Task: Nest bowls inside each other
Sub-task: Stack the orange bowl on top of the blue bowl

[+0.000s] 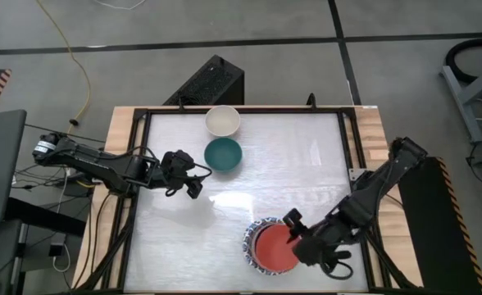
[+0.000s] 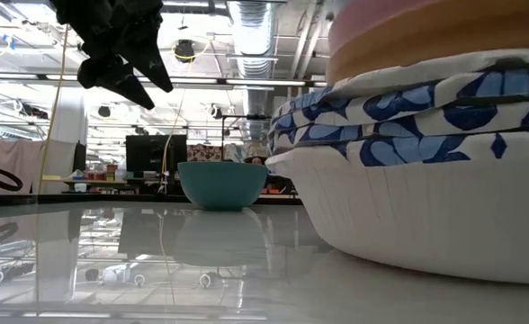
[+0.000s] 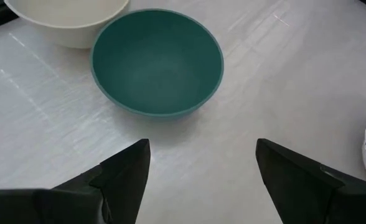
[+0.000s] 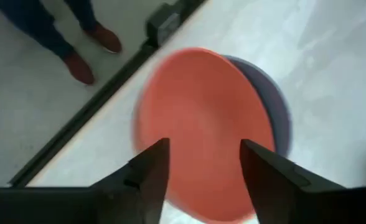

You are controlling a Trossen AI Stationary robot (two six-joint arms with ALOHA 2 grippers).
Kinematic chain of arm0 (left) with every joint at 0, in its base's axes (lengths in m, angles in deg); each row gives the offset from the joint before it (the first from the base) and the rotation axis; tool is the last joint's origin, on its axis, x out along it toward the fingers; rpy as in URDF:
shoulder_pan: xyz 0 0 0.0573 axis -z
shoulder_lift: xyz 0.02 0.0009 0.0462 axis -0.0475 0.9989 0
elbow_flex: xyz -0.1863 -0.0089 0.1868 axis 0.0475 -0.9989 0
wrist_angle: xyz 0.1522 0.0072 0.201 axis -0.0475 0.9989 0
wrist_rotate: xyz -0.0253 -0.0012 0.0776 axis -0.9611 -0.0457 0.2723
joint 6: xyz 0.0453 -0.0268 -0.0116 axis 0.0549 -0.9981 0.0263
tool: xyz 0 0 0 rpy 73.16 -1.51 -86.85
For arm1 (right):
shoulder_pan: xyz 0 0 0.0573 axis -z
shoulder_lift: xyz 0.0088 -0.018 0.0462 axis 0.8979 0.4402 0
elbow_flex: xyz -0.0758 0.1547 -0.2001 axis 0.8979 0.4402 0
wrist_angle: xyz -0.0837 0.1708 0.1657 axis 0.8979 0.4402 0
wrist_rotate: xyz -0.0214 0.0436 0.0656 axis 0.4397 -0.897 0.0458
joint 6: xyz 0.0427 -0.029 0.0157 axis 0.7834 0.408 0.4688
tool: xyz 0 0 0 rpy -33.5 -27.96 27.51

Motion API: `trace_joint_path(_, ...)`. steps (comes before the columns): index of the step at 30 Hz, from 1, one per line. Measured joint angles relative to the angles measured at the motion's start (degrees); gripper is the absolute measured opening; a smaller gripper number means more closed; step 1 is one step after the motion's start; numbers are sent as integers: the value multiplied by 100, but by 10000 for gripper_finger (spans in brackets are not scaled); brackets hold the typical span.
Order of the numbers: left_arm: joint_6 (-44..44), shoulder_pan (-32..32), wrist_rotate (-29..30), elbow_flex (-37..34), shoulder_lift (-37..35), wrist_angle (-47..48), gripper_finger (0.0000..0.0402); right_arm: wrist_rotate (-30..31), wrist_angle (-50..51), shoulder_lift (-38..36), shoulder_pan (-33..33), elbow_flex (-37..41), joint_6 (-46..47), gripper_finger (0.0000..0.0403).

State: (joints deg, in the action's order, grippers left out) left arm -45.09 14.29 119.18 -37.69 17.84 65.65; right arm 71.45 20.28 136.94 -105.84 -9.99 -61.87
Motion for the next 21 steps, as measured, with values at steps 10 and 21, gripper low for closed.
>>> trace_joint_path(10,2,0,22,0,0,10,281,-141,83,200,-433,2,-1,59)
trace_joint_path(21,2,-101,35,0,0,49,281,-342,94,722,-486,2,32,20)
